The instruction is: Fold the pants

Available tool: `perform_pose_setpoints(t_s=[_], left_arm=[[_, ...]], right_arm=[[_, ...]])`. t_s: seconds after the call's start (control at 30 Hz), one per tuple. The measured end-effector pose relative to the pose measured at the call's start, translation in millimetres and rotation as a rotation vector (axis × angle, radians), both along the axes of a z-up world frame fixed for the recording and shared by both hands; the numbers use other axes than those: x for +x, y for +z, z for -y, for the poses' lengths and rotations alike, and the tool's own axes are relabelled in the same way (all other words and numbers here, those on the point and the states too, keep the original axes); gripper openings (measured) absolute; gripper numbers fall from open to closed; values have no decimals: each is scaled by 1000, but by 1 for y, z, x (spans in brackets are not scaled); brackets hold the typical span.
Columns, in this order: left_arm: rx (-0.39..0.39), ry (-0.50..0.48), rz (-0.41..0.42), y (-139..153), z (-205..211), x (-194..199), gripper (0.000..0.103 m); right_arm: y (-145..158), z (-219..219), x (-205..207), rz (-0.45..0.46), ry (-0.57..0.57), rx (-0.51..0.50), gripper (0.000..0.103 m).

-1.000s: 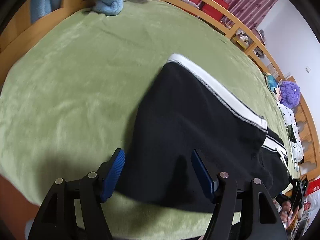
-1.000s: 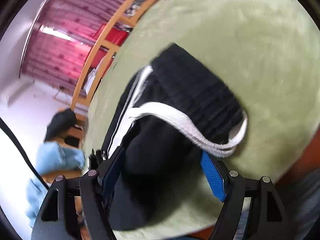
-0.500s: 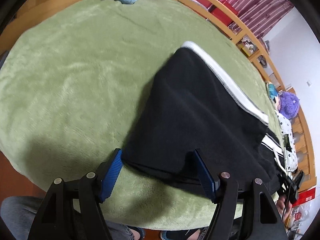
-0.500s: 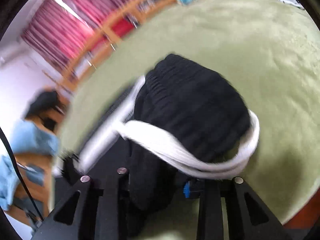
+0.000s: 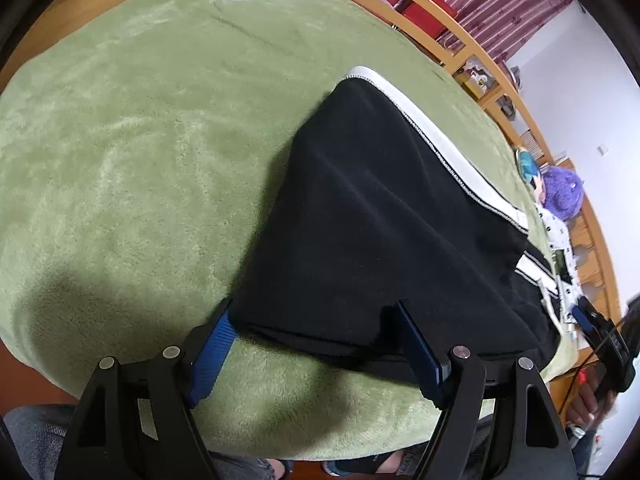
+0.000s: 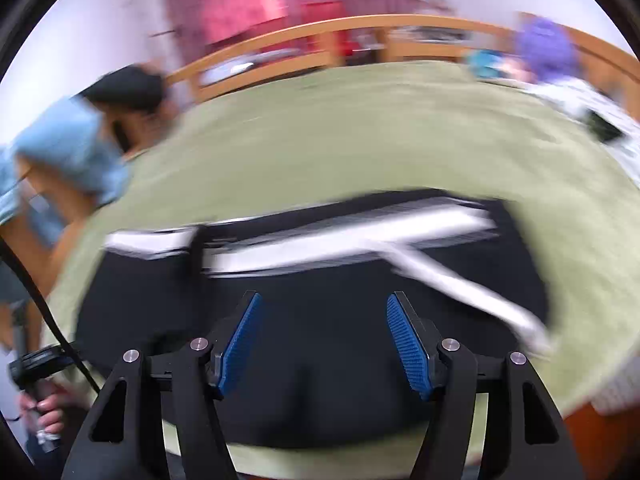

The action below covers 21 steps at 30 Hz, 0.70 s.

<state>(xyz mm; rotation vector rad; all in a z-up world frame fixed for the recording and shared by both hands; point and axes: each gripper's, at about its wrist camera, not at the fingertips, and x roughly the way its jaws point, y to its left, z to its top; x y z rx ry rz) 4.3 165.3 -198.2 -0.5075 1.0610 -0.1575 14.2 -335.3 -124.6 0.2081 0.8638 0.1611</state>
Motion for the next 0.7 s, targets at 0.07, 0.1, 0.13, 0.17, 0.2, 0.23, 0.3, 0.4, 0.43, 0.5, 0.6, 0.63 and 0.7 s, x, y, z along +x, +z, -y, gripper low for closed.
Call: perform_pose_setpoints(t_s=[0.07, 0.1, 0.13, 0.17, 0.2, 0.23, 0.3, 0.4, 0.43, 0.5, 0.6, 0.63, 0.7], left_arm=[[-20, 9, -1, 0, -3, -1, 77], [-27, 10, -1, 0, -4, -2, 77], [-34, 11, -1, 0, -4, -3, 77], [-41, 10, 2, -1, -5, -3, 77], [-45, 9, 4, -2, -6, -4, 77], [-48, 10, 5, -2, -5, -5, 77], [-52, 9, 5, -3, -5, -4, 77], [-52, 3, 7, -2, -4, -3, 77], [-53, 2, 7, -2, -4, -2, 77], [-51, -2, 8, -4, -3, 0, 77], [-46, -2, 9, -3, -3, 0, 77], [-46, 0, 8, -2, -2, -1, 77], [-46, 7, 4, -2, -1, -1, 77]], right_arm=[[-13, -42, 10, -46, 120, 72, 60], [-19, -55, 9, -60, 158, 96, 57], [-28, -73, 5, -80, 209, 124, 57], [-35, -83, 1, -91, 235, 125, 57], [-43, -101, 0, -107, 262, 104, 56], [-50, -108, -6, -111, 270, 72, 54], [-62, -124, -13, -104, 246, -61, 20], [-61, -124, -27, -107, 285, -36, 19], [-63, -122, -28, -122, 286, -24, 19], [-65, -117, -29, -125, 293, -39, 20], [-51, -104, -29, -78, 258, 16, 38], [-47, -100, -27, -54, 227, 16, 47], [-44, -95, -23, -20, 184, 0, 68]])
